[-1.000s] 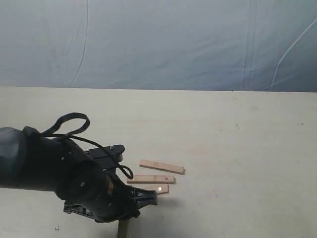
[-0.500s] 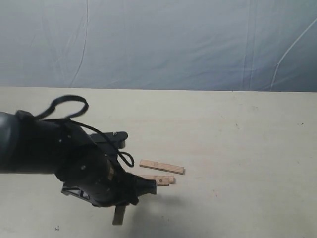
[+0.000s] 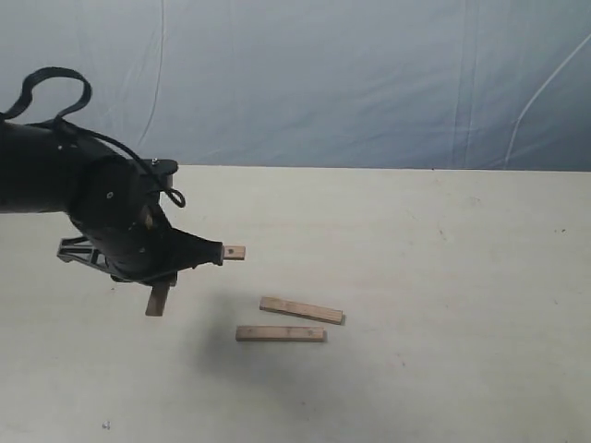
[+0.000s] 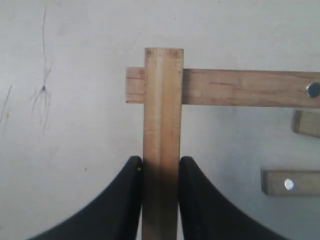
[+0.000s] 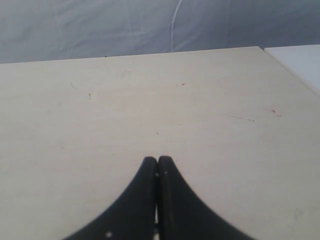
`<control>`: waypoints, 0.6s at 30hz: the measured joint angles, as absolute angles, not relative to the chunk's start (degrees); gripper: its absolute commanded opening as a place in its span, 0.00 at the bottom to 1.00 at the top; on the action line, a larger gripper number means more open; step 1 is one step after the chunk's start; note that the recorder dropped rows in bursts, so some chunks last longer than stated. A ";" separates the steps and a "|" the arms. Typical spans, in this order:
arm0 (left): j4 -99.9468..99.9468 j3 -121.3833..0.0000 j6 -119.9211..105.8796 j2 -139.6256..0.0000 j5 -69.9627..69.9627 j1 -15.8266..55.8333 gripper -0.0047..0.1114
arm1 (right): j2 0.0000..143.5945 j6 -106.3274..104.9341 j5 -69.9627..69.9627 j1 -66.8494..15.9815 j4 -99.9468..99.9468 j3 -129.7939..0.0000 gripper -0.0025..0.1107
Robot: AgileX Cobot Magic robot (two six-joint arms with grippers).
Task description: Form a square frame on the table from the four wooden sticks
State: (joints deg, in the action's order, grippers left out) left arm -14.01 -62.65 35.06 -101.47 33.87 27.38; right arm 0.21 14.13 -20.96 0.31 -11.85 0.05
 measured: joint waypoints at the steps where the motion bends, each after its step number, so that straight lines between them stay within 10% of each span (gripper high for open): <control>1: -14.01 -63.81 34.29 -102.99 33.54 27.11 0.04 | 0.21 14.13 -20.96 0.31 -11.85 0.05 0.01; 18: -14.39 -80.99 32.31 -122.08 31.33 26.87 0.04 | 0.21 14.13 -20.96 0.31 -11.85 0.05 0.01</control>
State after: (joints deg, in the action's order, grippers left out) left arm -14.39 -80.99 32.31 -122.08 31.33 26.87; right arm 0.21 14.13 -20.96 0.31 -11.85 0.05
